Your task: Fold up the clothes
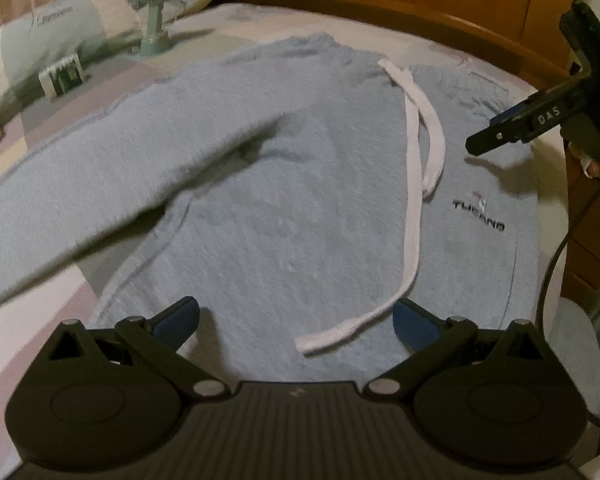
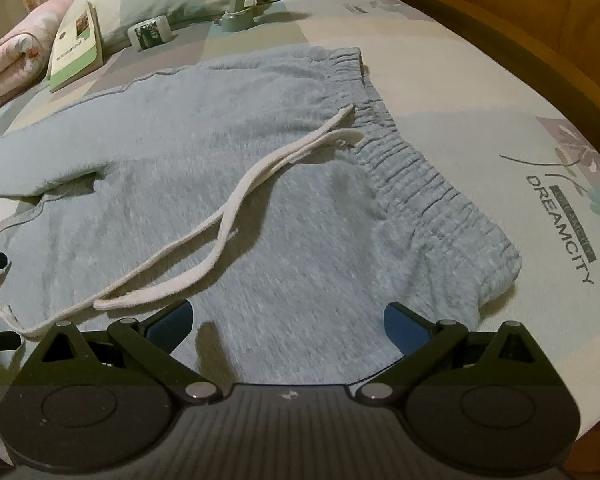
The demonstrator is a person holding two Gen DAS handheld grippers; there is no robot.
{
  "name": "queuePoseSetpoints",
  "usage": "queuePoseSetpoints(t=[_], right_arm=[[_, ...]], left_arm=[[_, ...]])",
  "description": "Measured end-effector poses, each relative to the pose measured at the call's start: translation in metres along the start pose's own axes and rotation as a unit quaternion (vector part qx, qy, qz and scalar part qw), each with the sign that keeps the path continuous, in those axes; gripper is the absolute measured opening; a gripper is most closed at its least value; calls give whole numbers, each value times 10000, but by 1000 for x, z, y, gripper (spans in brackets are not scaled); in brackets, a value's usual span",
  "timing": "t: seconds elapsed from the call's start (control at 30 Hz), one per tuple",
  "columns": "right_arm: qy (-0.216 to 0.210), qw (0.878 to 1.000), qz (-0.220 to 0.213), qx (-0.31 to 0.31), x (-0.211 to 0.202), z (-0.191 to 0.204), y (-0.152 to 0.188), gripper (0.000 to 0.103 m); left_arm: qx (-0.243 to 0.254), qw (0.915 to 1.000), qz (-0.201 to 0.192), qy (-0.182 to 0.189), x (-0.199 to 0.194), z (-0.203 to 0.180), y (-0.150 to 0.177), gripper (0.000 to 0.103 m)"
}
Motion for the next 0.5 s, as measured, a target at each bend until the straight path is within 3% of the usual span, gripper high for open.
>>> queuePoseSetpoints(t=[0.1, 0.27, 0.37, 0.5], right_arm=[[89, 9996, -235, -146, -6, 2, -15, 103], [-177, 9978, -611, -171, 0, 12, -51, 103], [-276, 9978, -584, -179, 20, 17, -67, 103], [-358, 9991, -169, 155, 55, 8, -66, 103]], left_arm=[[190, 9996, -176, -78, -3, -1, -9, 102], [379, 9983, -431, -141, -6, -2, -21, 102], [354, 9979, -517, -142, -7, -1, -24, 102], [261, 9981, -531, -153, -3, 3, -23, 102]])
Point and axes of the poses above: each gripper's, at about its wrist camera, not at the fingertips, and x roughly the way its jaws point, z to its left, y to its underside, the point moved 10 cm from there along x, roughly the way its jaws point, and after that the axes turned 14 degrees about -z, right-handed, at the moved point
